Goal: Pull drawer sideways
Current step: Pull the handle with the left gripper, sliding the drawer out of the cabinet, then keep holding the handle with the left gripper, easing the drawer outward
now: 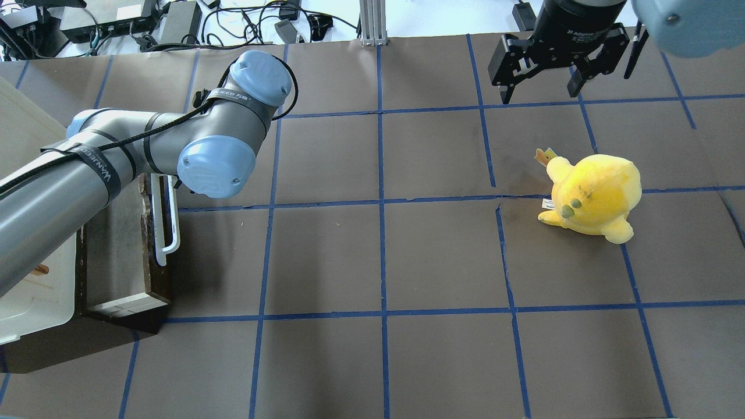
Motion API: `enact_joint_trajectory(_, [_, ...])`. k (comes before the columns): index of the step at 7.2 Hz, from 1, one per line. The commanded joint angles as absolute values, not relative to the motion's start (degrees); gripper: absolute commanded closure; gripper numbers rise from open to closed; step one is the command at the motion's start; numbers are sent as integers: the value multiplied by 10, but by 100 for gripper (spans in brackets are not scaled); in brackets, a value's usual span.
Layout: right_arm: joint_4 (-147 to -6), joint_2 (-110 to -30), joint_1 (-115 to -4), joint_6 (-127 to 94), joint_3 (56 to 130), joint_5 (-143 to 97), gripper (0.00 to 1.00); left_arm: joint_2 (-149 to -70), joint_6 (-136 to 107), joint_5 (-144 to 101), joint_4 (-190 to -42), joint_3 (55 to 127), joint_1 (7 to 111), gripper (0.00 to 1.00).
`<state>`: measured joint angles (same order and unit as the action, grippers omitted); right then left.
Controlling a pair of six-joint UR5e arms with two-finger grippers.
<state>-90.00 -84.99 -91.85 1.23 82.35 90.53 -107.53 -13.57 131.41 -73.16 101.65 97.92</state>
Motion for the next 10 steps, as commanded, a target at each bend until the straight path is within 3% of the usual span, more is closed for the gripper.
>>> enact_joint_trajectory(1, [-900,-850,-918,13,824,905,0,-1073,-128,1321,-731,1016,975,26])
enact_joint_trajectory(2, [-900,-850,-918,12,824,905,0,-1073,-123,1322,-727,1014,975,22])
enact_joint_trajectory(8, [-900,-850,-918,12,824,905,0,-1078,-124,1321,-737,1034,960,21])
enact_joint_trajectory(10, [-900,-850,-918,12,824,905,0,-1082,-127,1321,-738,1035,960,41])
